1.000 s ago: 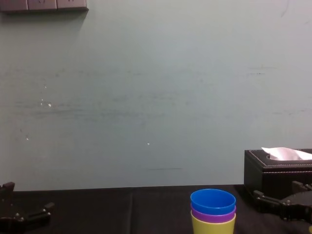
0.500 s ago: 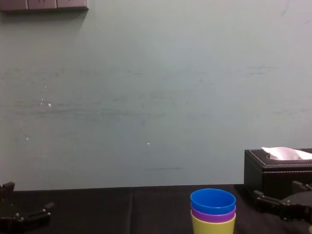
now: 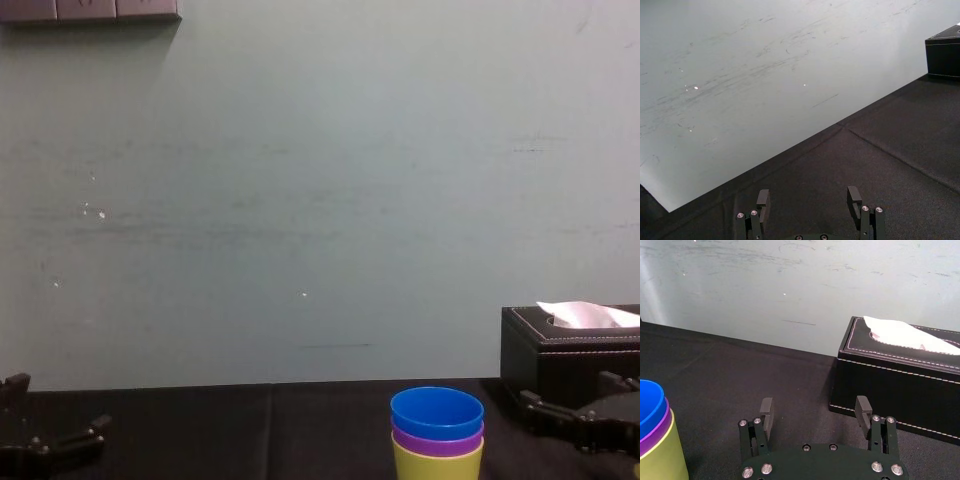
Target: Stack the three plastic cups sequentially using one hand.
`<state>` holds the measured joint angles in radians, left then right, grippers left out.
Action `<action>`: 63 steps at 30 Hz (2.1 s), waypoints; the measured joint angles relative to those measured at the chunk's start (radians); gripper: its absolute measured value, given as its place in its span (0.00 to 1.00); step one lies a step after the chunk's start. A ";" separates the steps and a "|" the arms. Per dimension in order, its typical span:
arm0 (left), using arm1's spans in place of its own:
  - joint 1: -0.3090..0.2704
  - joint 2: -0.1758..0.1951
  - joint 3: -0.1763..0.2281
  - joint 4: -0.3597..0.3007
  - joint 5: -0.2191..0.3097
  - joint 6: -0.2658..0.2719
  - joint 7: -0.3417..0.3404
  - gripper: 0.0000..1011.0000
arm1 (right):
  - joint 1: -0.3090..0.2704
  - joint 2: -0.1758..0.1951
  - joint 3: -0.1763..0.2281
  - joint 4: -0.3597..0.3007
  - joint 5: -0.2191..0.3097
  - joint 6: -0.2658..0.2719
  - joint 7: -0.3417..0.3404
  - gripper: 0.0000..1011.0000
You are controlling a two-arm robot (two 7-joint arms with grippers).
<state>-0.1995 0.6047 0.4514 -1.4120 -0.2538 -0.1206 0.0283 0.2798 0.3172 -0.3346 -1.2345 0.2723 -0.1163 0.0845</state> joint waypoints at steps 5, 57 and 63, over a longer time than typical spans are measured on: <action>0.000 0.000 0.000 0.000 0.000 0.000 0.000 1.00 | 0.000 0.000 0.000 0.000 0.000 0.000 0.000 0.99; 0.000 0.000 0.000 0.000 0.000 0.000 0.000 1.00 | 0.000 0.000 0.000 0.000 0.000 0.000 0.000 0.99; 0.000 0.000 0.000 0.000 0.000 0.000 0.000 1.00 | 0.000 0.000 0.000 0.000 0.000 0.000 0.000 0.99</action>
<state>-0.1995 0.6047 0.4514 -1.4120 -0.2539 -0.1205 0.0283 0.2798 0.3172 -0.3345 -1.2345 0.2723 -0.1163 0.0845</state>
